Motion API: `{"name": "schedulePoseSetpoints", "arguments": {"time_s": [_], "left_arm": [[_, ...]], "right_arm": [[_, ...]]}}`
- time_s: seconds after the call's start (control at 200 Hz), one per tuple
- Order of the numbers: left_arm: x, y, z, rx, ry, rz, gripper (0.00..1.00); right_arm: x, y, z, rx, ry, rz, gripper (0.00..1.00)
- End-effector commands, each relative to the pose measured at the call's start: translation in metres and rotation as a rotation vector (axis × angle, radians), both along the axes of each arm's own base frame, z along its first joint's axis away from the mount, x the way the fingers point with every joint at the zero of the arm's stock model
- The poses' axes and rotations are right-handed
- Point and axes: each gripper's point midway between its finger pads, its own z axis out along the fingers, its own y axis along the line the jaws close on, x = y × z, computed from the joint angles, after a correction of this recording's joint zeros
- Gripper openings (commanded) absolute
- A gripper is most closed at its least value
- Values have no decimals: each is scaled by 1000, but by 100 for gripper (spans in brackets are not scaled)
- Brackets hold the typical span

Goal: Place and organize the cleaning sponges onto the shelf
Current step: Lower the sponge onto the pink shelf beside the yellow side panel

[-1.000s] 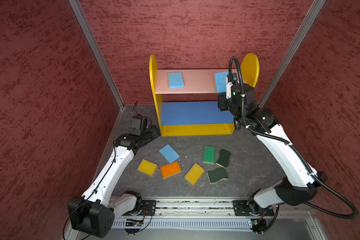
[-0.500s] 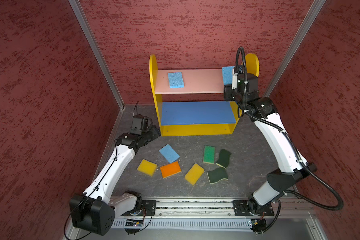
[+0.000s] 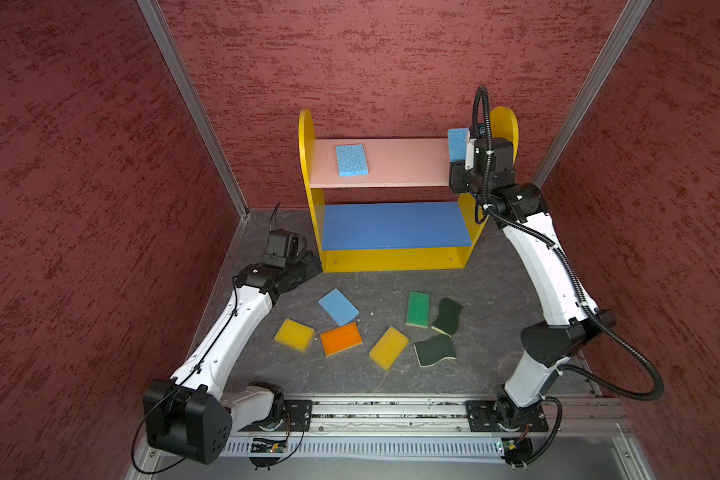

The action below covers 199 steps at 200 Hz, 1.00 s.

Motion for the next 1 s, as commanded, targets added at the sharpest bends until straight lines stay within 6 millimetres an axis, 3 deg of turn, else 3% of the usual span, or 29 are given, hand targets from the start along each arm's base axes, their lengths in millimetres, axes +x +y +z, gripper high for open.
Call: {"name": "schedulePoseSetpoints", "arguments": {"time_s": [0.0, 0.511, 0.992], "left_arm": [[8, -2, 5, 0, -25, -3, 60], [16, -5, -4, -3, -8, -10, 60], [19, -7, -11, -10, 10, -11, 60]], "right_arm": [[2, -3, 8, -22, -12, 8, 64], [21, -14, -4, -68, 6, -54, 65], [23, -18, -10, -91, 22, -76, 68]]}}
